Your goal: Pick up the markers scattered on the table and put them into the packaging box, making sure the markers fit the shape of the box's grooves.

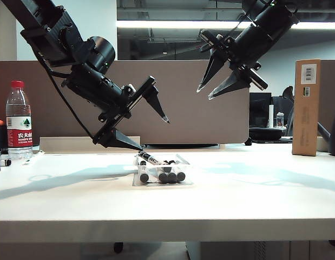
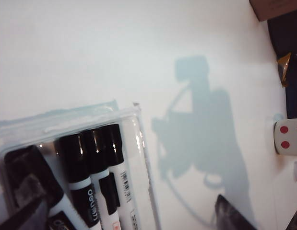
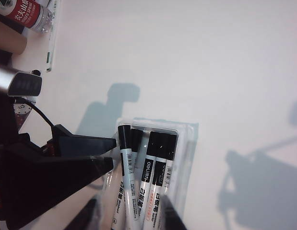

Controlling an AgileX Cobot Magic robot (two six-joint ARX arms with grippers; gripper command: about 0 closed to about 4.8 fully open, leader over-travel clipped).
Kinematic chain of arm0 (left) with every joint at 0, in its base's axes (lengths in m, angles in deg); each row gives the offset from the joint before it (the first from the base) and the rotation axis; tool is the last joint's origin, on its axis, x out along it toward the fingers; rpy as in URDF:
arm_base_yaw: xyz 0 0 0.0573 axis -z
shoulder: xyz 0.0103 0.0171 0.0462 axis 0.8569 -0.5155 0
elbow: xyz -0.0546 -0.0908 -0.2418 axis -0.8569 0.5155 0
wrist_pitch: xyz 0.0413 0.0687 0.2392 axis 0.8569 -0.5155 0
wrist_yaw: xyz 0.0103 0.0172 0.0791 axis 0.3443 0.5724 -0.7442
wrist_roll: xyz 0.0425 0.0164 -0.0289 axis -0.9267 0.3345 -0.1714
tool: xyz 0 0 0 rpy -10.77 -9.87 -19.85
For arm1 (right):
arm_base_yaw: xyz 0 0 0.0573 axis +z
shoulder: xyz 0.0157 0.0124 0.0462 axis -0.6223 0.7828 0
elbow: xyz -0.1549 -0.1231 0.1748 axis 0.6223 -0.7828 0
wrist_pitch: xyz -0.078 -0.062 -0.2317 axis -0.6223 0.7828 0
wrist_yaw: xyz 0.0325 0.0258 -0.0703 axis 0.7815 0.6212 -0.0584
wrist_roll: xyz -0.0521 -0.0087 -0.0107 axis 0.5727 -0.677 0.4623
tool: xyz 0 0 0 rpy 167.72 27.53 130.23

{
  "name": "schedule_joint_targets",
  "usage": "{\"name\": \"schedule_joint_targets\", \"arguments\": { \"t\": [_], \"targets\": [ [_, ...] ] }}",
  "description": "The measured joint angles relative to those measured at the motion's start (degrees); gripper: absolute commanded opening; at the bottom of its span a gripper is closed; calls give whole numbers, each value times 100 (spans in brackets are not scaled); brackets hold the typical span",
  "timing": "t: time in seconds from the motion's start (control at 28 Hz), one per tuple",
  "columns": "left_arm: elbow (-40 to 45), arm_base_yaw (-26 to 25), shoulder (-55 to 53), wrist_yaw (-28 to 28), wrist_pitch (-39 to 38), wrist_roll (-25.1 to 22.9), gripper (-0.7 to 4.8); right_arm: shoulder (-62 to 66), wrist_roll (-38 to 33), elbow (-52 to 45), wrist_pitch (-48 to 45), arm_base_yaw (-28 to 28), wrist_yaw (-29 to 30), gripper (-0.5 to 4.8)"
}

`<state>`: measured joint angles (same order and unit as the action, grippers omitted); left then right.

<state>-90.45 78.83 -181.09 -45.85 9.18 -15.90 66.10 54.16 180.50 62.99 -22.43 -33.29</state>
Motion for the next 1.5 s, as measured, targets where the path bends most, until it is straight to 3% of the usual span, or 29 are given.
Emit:
{"name": "schedule_joint_targets", "arguments": {
  "t": [0.46, 0.54, 0.61, 0.64, 0.68, 0.72, 0.86, 1.07, 1.32, 1.5],
  "targets": [
    [-439, -254, 31, 503, -435, -323, 461, 0, 0, 0, -11, 0, 0, 157],
    [-597, -332, 37, 623, -560, -372, 381, 0, 0, 0, -9, 0, 0, 157],
    [-767, -369, 37, 728, -715, -481, 206, 0, 0, 0, -11, 0, 2, 157],
    [-859, -383, 37, 820, -804, -570, 89, 0, 0, 0, -9, 0, 9, 157],
    [-929, -389, 37, 850, -879, -660, 16, 0, 0, 0, -9, 0, 17, 157],
    [-994, -389, 39, 890, -946, -778, -4, 0, 0, 0, -9, 0, 26, 157],
    [-1071, -420, 50, 929, -1274, -1119, -5, 0, 0, 0, 17, 0, 66, 139],
    [-1067, -577, 264, 898, -1718, -1521, -5, 0, 214, -2, 393, 2, 455, -6],
    [-1040, -564, 1244, -925, -2734, -3084, -5, 0, 745, 0, 887, 57, 640, -7],
    [-868, -566, 1738, -949, -3025, -3346, -5, 0, 1141, 0, 1305, 240, 647, -6]
  ]
}}
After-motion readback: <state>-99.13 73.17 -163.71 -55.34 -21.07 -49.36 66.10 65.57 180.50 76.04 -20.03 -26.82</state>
